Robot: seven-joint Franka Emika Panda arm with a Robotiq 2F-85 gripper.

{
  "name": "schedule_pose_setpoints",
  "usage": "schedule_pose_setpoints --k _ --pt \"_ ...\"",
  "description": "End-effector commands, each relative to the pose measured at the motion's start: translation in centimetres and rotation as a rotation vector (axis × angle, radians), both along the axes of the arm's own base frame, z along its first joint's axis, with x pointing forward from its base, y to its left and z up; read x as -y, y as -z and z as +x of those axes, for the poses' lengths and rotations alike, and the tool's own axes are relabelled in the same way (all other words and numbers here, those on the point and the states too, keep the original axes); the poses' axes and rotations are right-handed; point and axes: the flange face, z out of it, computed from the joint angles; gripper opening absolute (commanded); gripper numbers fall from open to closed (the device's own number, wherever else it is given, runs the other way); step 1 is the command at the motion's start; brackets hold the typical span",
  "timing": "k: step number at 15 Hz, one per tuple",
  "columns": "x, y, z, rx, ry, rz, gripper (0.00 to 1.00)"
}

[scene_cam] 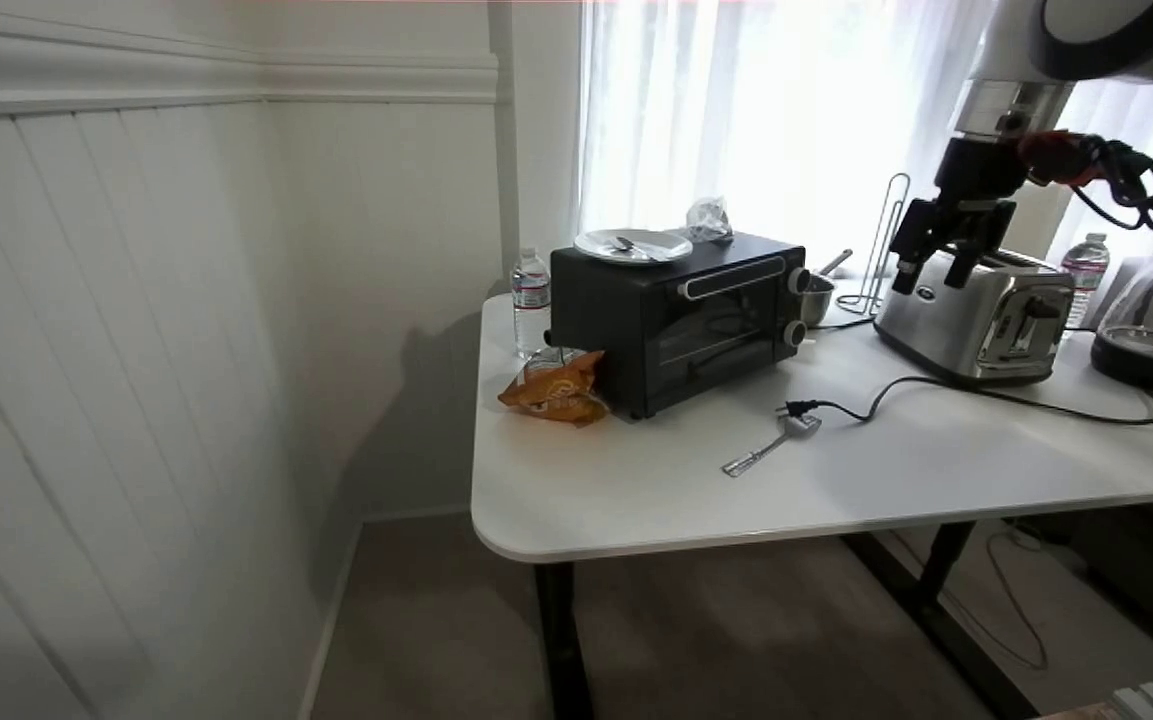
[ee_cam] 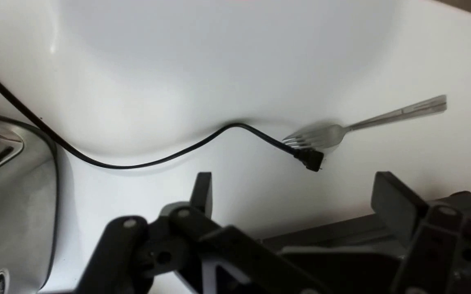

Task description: Twist the knob on the microwave

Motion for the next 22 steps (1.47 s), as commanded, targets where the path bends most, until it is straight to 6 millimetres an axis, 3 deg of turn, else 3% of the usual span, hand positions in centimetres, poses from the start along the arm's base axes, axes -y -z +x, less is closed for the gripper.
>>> schedule_pose_setpoints --k 1,8,10,11,22 --pt "-0.4 3.4 1.8 0.080 0.034 0.033 1.00" --pt "0.2 8.2 5.7 0.197 0.097 0.063 1.00" --pt "0.2 8.7 6.9 0.213 0.087 0.068 1.00" --pt "0.6 8.2 5.5 0.194 0.085 0.065 1.00" --pt "-0.2 9.7 7.6 0.228 0.073 0.078 1.00"
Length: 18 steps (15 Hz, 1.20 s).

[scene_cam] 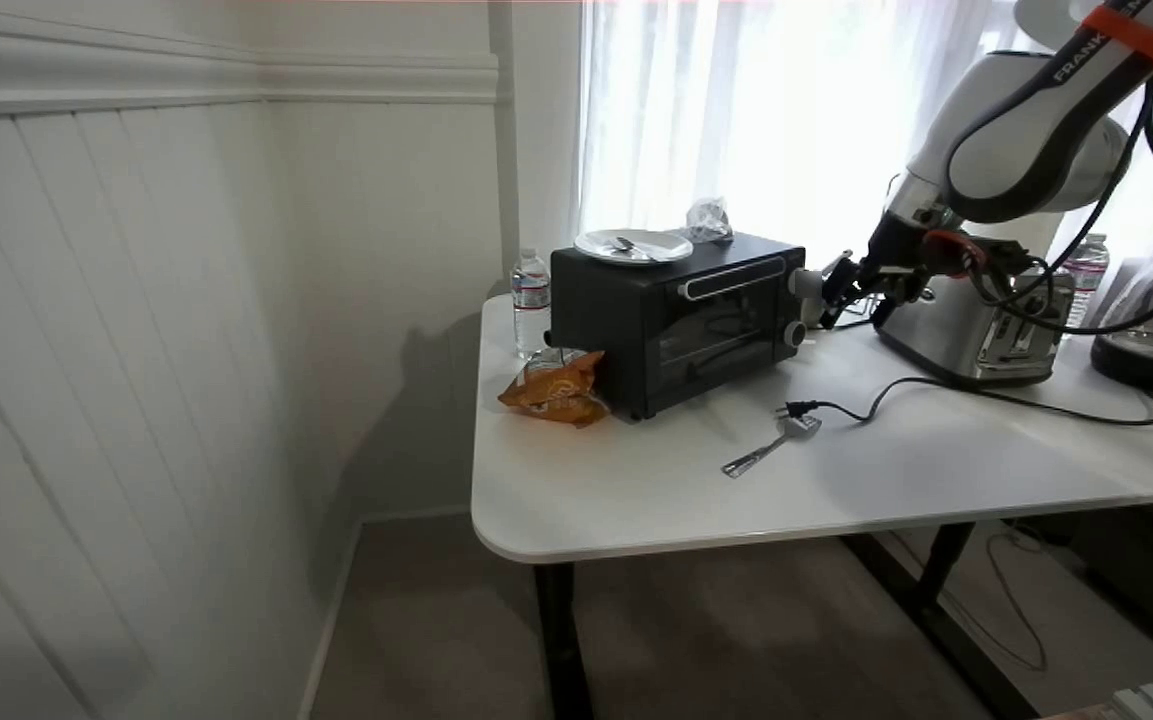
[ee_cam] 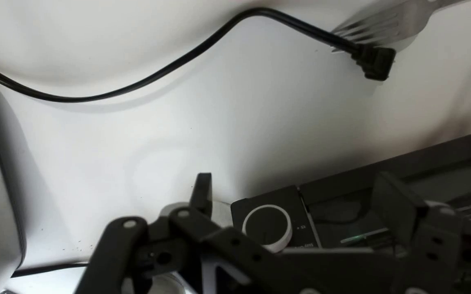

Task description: Twist the knob on the microwave

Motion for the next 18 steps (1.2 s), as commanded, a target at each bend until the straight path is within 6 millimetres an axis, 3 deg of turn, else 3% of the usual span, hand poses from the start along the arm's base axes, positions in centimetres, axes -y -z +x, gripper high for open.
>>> schedule_pose_setpoints --k 1,7,11,18 --pt "-0.8 1.0 1.2 0.047 -0.023 0.007 1.00" --pt "-0.7 3.5 4.3 0.153 -0.070 -0.039 1.00" --pt "-1.8 5.0 5.4 0.154 -0.075 -0.030 1.00" --pt "-2.4 4.9 6.8 0.167 -0.102 -0.030 0.99"
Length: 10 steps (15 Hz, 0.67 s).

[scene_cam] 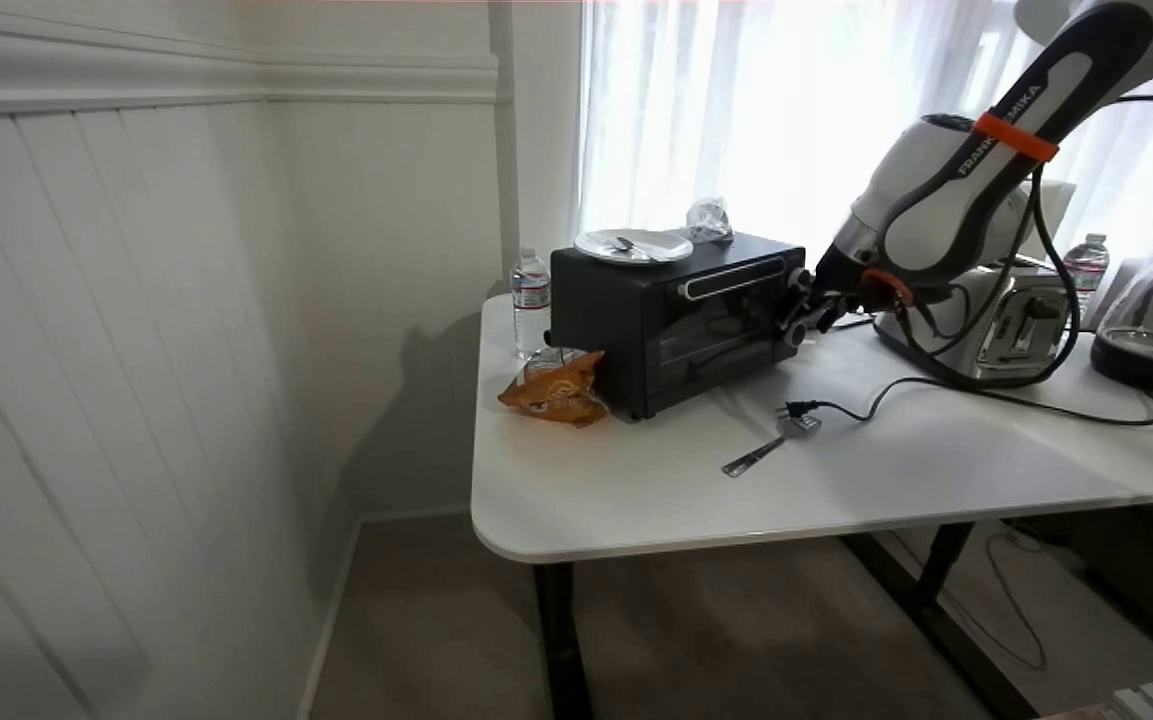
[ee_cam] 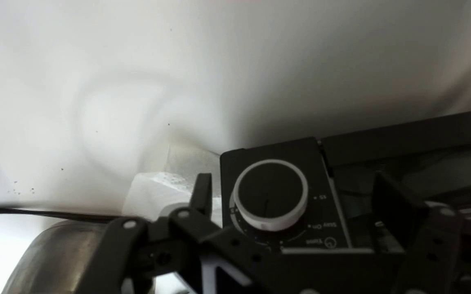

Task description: Twist the knob on the microwave

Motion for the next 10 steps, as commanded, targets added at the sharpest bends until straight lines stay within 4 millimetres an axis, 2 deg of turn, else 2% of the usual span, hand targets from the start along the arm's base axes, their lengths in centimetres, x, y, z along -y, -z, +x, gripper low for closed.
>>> schedule_pose_setpoints --k 1,2,4,6,10 --pt "-0.25 -0.25 0.91 0.018 -0.017 0.001 0.89" --pt "-0.21 -0.27 1.02 0.019 -0.022 0.000 0.86" --pt "-0.07 -0.23 1.10 0.016 -0.037 -0.002 0.68" --pt "0.08 -0.16 1.07 0.009 -0.052 -0.006 0.64" --pt "0.65 0.00 1.20 0.006 -0.068 -0.005 0.69"
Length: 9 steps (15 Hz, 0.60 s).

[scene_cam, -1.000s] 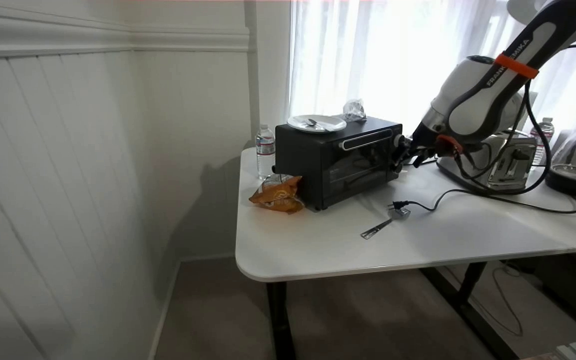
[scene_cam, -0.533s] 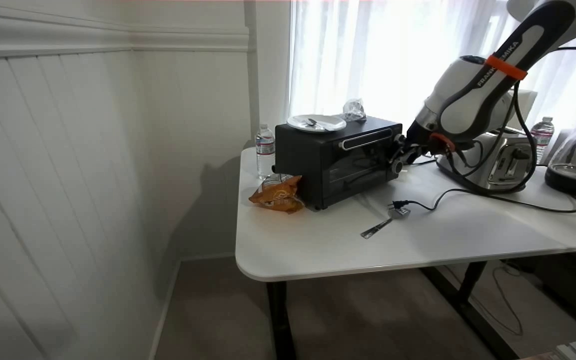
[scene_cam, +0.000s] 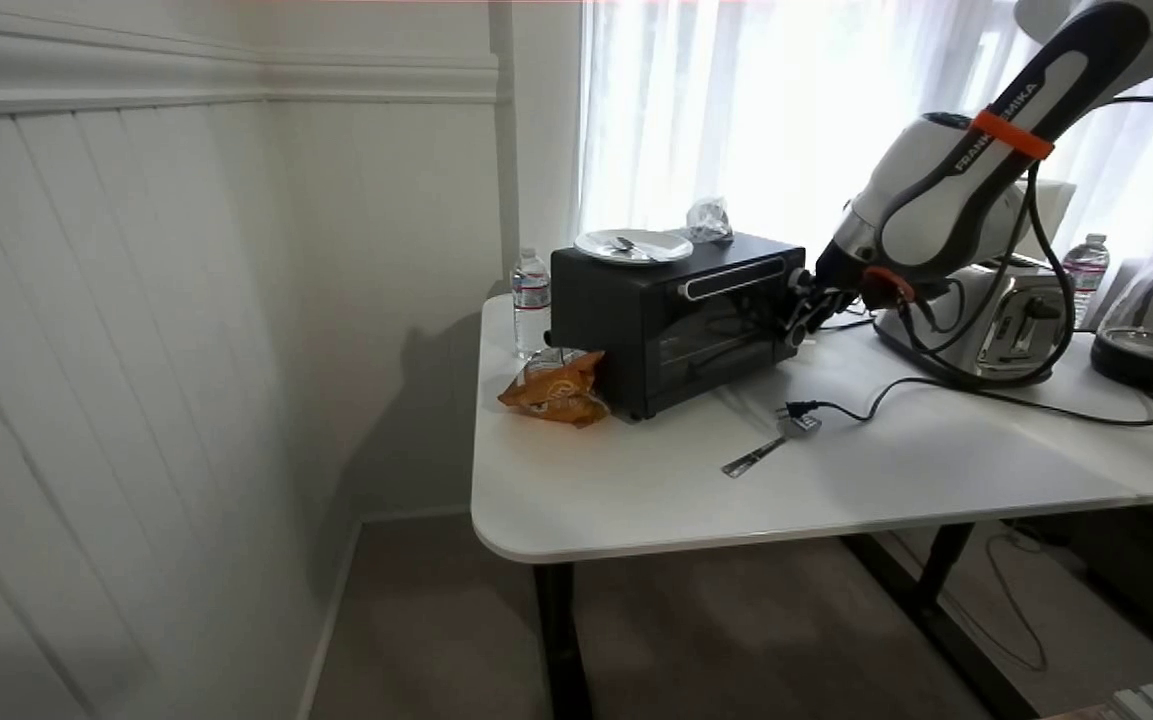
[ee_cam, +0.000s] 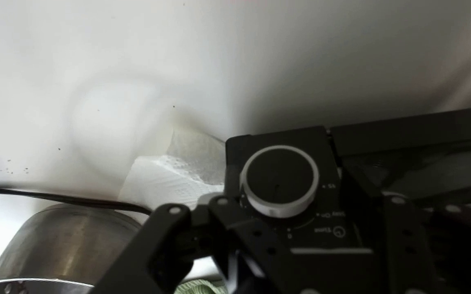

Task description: Twist the knob on the microwave

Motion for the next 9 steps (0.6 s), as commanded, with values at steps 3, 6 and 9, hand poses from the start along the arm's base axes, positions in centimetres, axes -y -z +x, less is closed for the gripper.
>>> schedule_pose_setpoints --k 3,6,9 --pt "0.31 0.38 0.50 -0.007 -0.035 0.011 0.71" --pt "0.02 0.48 0.51 -0.010 -0.061 0.021 0.62" --pt "0.26 0.40 0.65 -0.009 -0.082 0.019 0.43"
